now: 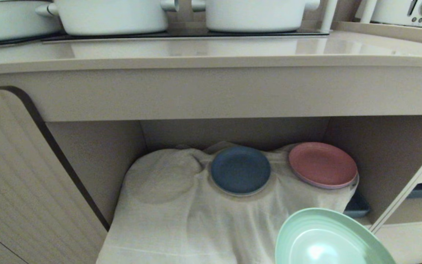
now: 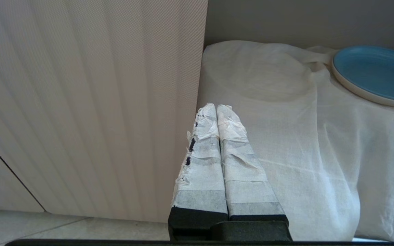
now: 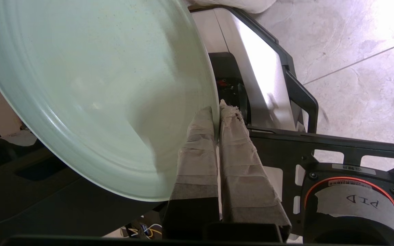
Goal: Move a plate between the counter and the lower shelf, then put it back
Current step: Put the plate
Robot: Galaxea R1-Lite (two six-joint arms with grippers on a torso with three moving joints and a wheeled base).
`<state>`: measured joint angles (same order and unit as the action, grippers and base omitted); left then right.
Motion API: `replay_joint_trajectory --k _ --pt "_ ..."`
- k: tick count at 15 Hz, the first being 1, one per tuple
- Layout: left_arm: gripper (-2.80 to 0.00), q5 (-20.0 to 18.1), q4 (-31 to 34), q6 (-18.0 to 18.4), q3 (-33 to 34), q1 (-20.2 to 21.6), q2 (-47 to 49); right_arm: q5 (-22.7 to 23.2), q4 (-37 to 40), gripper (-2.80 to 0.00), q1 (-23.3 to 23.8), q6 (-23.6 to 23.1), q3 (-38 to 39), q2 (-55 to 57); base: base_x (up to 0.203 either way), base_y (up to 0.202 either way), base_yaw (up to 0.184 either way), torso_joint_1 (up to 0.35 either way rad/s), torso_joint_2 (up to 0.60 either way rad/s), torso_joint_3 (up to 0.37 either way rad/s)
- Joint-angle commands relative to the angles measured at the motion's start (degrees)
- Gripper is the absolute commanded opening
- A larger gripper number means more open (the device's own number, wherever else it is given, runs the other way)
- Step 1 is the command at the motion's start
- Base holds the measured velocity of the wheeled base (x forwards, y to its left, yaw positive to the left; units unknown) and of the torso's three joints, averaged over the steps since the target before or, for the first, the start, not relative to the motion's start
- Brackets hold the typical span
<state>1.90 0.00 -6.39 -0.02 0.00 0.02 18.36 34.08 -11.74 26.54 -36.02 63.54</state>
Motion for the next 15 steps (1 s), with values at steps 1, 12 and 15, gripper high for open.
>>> replay_joint_trajectory --k 1,12,15 --pt "-2.80 0.0 0.0 0.0 0.0 0.0 0.0 0.1 0.2 -2.80 0.0 0.1 0.0 0.1 0.000 0.000 0.000 0.041 -0.06 -0.031" --pt "-2.80 0.0 0.0 0.0 -0.1 0.0 0.0 0.1 0.3 -2.80 0.0 0.1 0.0 0.1 0.000 0.000 0.000 0.190 -0.34 -0.170" --pt "-2.80 0.0 0.0 0.0 0.0 0.0 0.0 0.1 0.2 -2.80 0.0 0.1 0.0 0.0 0.000 0.000 0.000 0.135 -0.45 -0.211"
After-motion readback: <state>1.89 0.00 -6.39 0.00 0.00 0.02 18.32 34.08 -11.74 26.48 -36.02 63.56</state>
